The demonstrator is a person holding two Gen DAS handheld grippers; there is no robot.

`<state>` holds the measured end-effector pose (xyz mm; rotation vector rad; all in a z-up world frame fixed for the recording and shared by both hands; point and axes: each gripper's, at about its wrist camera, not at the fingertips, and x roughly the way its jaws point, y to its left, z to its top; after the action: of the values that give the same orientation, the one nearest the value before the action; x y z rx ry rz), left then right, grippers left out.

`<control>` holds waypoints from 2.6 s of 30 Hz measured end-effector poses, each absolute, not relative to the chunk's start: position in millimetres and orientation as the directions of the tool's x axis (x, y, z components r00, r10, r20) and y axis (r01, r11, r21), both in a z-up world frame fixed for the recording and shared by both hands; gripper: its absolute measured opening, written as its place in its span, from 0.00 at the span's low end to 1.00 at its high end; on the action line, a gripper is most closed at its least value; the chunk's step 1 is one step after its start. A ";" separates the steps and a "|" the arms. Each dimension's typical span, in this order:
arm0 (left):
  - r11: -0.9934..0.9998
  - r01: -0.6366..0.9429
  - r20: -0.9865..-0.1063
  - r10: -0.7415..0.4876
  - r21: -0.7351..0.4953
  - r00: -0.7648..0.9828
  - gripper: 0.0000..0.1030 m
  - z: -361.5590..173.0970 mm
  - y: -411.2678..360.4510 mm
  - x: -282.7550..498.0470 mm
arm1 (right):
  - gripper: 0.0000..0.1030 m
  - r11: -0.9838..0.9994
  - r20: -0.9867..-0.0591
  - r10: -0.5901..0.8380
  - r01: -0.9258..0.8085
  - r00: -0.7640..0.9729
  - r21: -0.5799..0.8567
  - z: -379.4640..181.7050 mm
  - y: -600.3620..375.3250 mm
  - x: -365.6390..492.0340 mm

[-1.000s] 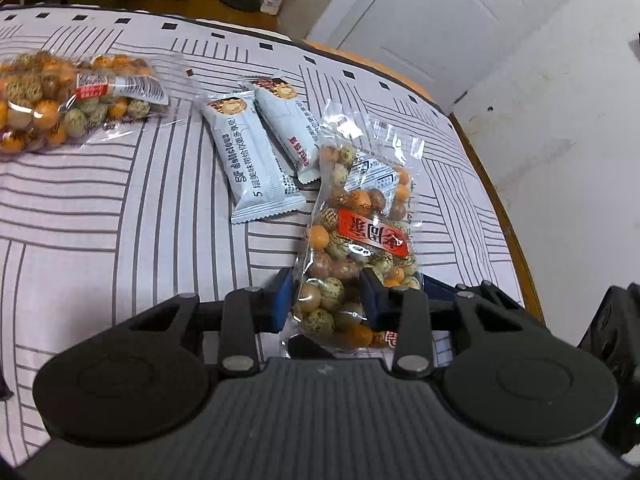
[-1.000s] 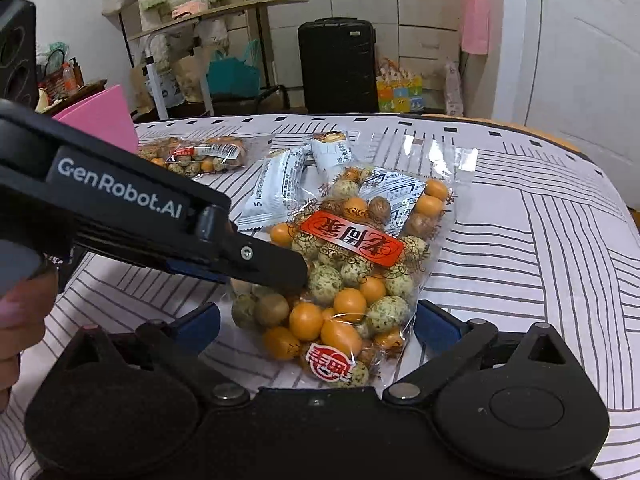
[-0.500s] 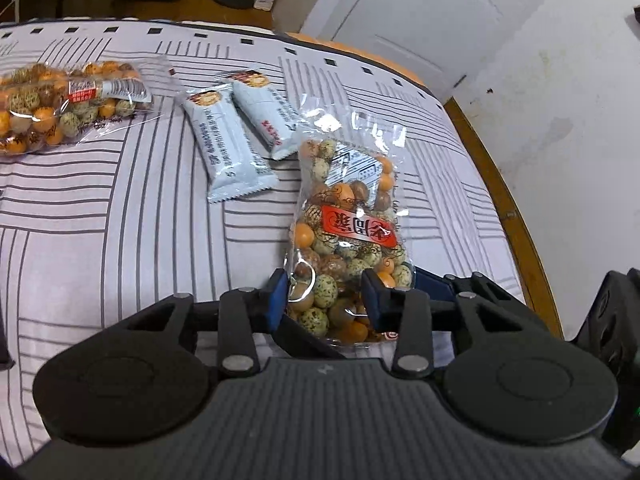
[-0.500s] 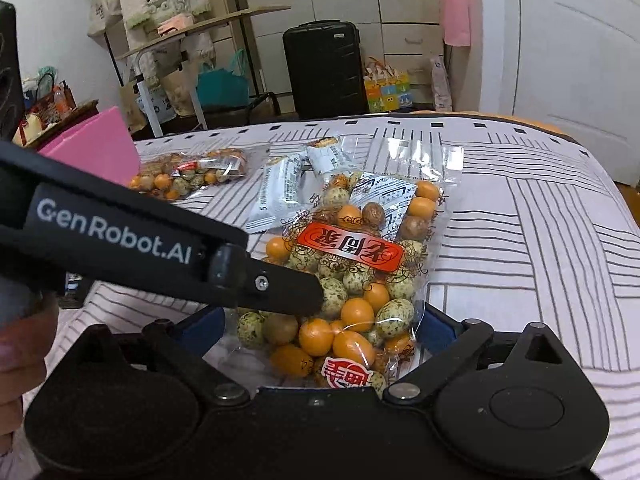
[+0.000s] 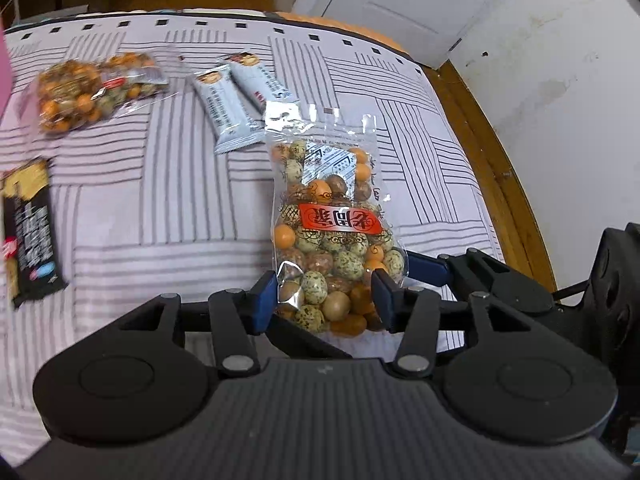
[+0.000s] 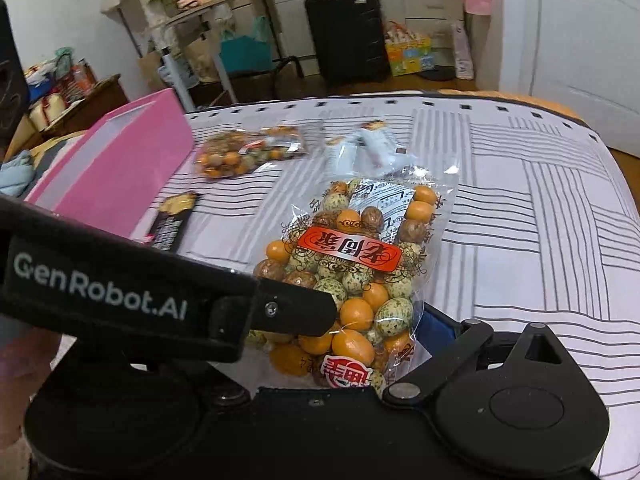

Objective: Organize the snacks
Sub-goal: 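Lift the nut bag with the left tool and carry it over the pink box, then lower the nut bag into the pink box and open the left tool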

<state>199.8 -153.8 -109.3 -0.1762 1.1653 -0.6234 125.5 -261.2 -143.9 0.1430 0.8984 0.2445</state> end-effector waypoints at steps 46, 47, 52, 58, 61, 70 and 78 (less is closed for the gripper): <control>0.897 0.131 -0.692 -0.411 -0.421 0.593 0.47 -5.2 129.8 194.5 | 0.97 0.770 -0.621 0.547 -0.628 0.562 0.110 -31.4 -18.1 191.8; 0.900 0.116 -0.700 -0.403 -0.420 0.590 0.47 -10.2 137.5 203.3 | 0.97 0.764 -0.618 0.555 -0.635 0.557 0.114 -37.6 -11.8 198.7; 0.905 0.042 -0.736 -0.370 -0.422 0.567 0.47 -34.6 164.3 236.2 | 0.97 0.720 -0.622 0.599 -0.679 0.504 0.144 -63.8 9.1 228.8; 0.889 -0.043 -0.756 -0.362 -0.457 0.546 0.47 -68.3 181.7 262.5 | 0.97 0.667 -0.660 0.597 -0.740 0.457 0.090 -86.6 26.9 255.2; 0.871 -0.077 -0.756 -0.372 -0.484 0.539 0.47 -81.8 186.3 272.2 | 0.97 0.660 -0.673 0.594 -0.745 0.442 0.094 -93.4 30.6 266.0; 0.903 -0.157 -0.751 -0.224 -0.399 0.622 0.52 -86.8 186.9 275.0 | 0.96 0.685 -0.692 0.557 -0.725 0.458 0.071 -90.6 19.8 269.3; 0.936 0.001 -0.676 -0.254 -0.351 0.692 0.50 -37.3 166.9 234.3 | 0.96 0.656 -0.582 0.640 -0.751 0.502 0.073 -37.0 -54.1 208.5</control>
<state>234.3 166.9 -37.3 -0.3385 0.7972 -0.1451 208.5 -54.1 -37.0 -0.1994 0.6149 0.8466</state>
